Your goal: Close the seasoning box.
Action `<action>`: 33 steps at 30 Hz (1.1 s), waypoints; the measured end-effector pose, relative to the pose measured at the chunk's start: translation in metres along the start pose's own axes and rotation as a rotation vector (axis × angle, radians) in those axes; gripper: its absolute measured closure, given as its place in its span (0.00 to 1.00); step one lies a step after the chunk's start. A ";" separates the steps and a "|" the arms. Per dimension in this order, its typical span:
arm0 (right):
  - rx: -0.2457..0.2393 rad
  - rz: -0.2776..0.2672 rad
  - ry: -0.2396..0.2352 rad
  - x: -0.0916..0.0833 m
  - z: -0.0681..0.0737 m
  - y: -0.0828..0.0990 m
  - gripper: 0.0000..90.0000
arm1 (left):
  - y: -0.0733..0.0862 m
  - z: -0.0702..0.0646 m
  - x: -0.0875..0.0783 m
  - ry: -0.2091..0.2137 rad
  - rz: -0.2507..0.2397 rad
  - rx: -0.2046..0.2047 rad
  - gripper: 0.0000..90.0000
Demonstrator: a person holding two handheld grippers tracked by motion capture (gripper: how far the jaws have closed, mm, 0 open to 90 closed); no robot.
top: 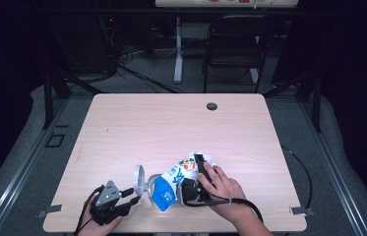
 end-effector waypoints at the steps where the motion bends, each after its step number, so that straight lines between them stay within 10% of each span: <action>1: -0.009 0.009 0.003 -0.001 -0.001 0.000 0.47 | 0.000 0.000 0.000 0.000 0.000 0.000 0.71; 33: -0.068 0.004 0.042 -0.003 -0.002 -0.004 0.48 | 0.000 0.000 0.001 0.000 0.000 0.000 0.71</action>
Point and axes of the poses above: each handheld gripper's, and its own axes: x roughly forward along the jaws, y roughly out of its underside, z roughly to its left, the point moved 1 cm from there along x, roughly forward along the jaws, and after that the axes turned 5 degrees about z, right-handed, at the moved point
